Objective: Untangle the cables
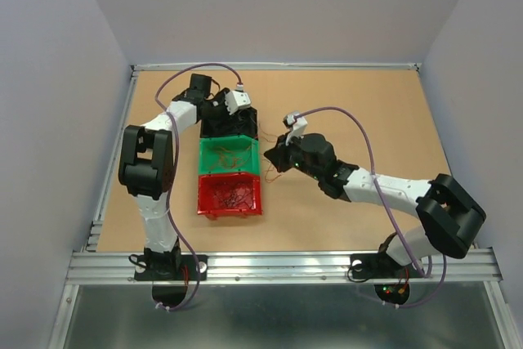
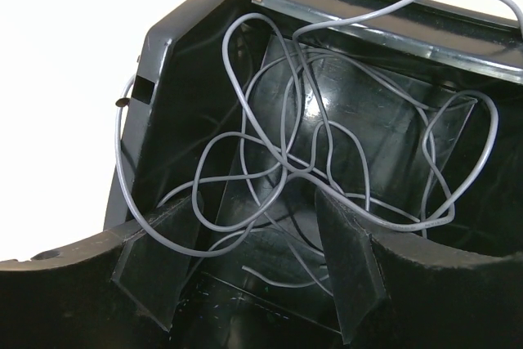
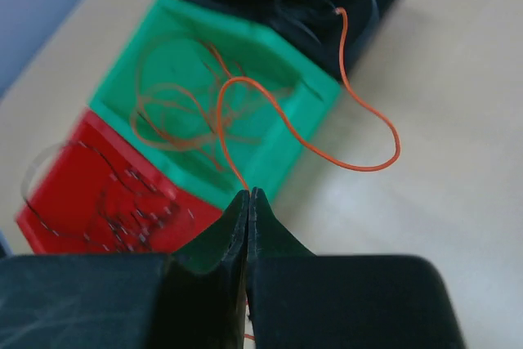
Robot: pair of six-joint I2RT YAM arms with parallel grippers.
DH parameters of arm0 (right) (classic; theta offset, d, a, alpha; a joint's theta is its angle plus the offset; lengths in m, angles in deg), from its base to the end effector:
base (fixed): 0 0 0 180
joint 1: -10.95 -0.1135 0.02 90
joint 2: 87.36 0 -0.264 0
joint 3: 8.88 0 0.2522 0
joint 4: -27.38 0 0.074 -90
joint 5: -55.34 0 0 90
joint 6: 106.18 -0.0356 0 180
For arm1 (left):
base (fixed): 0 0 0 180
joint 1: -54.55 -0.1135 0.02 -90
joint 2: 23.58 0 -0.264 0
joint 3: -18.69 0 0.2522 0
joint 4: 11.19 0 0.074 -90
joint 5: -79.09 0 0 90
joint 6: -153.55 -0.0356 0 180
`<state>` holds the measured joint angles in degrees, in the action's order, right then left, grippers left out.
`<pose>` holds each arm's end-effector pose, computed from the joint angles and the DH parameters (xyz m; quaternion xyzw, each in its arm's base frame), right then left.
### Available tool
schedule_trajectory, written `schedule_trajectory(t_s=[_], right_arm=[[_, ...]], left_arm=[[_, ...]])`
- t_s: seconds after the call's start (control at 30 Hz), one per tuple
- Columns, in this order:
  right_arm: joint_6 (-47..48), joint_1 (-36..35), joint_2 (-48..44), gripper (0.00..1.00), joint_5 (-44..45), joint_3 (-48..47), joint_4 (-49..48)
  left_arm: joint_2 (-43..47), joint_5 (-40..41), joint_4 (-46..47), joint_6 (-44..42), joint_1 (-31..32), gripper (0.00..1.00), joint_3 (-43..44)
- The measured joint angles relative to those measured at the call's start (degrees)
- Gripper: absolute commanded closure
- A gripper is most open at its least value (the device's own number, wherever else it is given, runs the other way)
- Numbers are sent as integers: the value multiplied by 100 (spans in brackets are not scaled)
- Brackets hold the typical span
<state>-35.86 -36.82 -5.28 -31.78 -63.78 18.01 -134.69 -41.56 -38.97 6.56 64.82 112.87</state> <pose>0.2112 0.2300 0.2263 -0.1817 0.7872 0.3101 0.5011 0.4206 -0.0946 0.2127 0.5777 0.6848 -0.0767 0.4376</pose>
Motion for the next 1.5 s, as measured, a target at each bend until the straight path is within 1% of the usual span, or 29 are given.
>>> schedule_trajectory(t_s=[0.13,0.2,0.4,0.5,0.53,0.6,0.7,0.8,0.83,0.9,0.93,1.0,1.1,1.13,1.17,1.27,1.3,1.33,1.4,1.5], right_arm=[[197,0,323,99,-509,-721,-249],[271,0,544,99,-706,-938,-348],[533,-2,1633,97,-1283,-1427,-520],[608,-2,2144,94,-1488,-1427,-605],[614,-2,2293,93,-1532,-1427,-610],[627,7,2612,93,-1574,-1429,-750],[629,-7,2872,93,-1624,-1504,-925],[629,-7,2968,94,-1615,-1532,-1054],[625,-7,2990,95,-1593,-1539,-1095],[595,-13,3049,95,-1515,-1541,-1226],[568,-20,3082,95,-1473,-1541,-1305],[501,-24,3158,95,-1390,-1541,-1482],[385,-35,3335,95,-1226,-1615,-1738],[345,-46,3412,95,-1172,-1657,-1799],[297,-68,3480,96,-1108,-1700,-1823],[234,-111,3622,96,-990,-1818,-1762],[243,-142,3657,96,-922,-1834,-1720],[240,-160,3672,96,-859,-1840,-1729],[192,-153,3681,97,-702,-1845,-1720],[173,-153,3681,97,-599,-1838,-1729]], left_arm=[[-2,-118,186,275,332,100,-85],[-4,-181,249,428,437,100,-131],[-4,-192,494,693,435,100,-426],[33,-181,614,758,426,89,-518],[44,-181,654,782,426,86,-546],[81,-118,686,741,426,85,-623],[103,-17,750,715,466,79,-682],[107,-15,732,675,466,68,-686],[109,-22,721,662,463,61,-686],[116,-26,710,656,435,52,-686],[116,-28,710,649,424,46,-686],[127,-35,691,662,387,41,-686],[146,-28,664,782,380,37,-691],[146,-28,678,835,391,33,-691],[146,-31,699,892,400,31,-691],[149,-72,748,1045,431,29,-691],[190,-426,527,1469,437,28,-603],[363,-730,299,1659,404,28,-507],[723,-979,262,1882,374,28,-317],[960,-1248,352,2109,374,27,-52]])
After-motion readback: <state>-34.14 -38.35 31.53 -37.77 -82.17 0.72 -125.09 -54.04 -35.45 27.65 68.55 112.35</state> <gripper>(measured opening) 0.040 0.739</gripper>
